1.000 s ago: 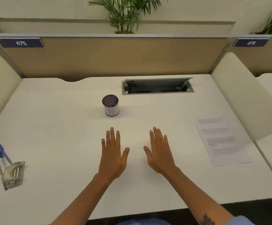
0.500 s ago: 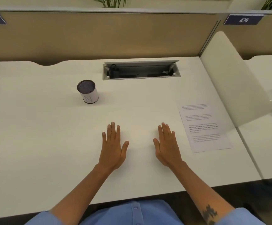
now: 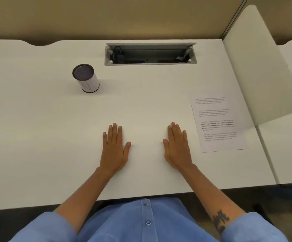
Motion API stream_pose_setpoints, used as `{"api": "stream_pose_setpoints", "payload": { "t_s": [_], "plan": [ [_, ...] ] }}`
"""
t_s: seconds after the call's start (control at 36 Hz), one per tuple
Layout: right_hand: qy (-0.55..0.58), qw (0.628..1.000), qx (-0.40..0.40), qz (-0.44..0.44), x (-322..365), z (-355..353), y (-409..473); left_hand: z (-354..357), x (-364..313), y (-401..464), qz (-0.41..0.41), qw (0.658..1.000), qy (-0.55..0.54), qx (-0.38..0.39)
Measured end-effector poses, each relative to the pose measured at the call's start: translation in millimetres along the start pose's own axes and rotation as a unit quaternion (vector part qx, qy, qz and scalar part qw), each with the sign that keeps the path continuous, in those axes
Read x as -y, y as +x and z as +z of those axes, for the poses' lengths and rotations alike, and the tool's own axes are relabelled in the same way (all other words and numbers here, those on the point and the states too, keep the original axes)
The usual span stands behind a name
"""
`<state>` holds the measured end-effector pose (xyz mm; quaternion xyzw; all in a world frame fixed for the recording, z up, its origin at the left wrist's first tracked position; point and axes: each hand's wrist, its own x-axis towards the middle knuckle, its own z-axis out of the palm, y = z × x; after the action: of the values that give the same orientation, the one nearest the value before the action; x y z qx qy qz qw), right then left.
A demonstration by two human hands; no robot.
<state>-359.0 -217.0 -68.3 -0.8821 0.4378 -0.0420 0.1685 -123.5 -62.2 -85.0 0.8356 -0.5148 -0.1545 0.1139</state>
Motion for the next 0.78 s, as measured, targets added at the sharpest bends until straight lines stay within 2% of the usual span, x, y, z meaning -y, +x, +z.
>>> {"api": "stream_pose_setpoints", "payload": {
  "t_s": [0.19,0.42,0.78],
  "plan": [
    [0.087,0.992,-0.090,0.002,15,-2,2,1,2,-1,0.005,1.000,-0.021,-0.018],
    [0.111,0.991,-0.075,-0.015,27,-3,6,1,4,-1,0.011,0.997,-0.064,-0.032],
    [0.057,0.995,-0.076,-0.028,32,-5,9,0,3,-1,0.008,0.997,-0.070,-0.042]
  ]
}}
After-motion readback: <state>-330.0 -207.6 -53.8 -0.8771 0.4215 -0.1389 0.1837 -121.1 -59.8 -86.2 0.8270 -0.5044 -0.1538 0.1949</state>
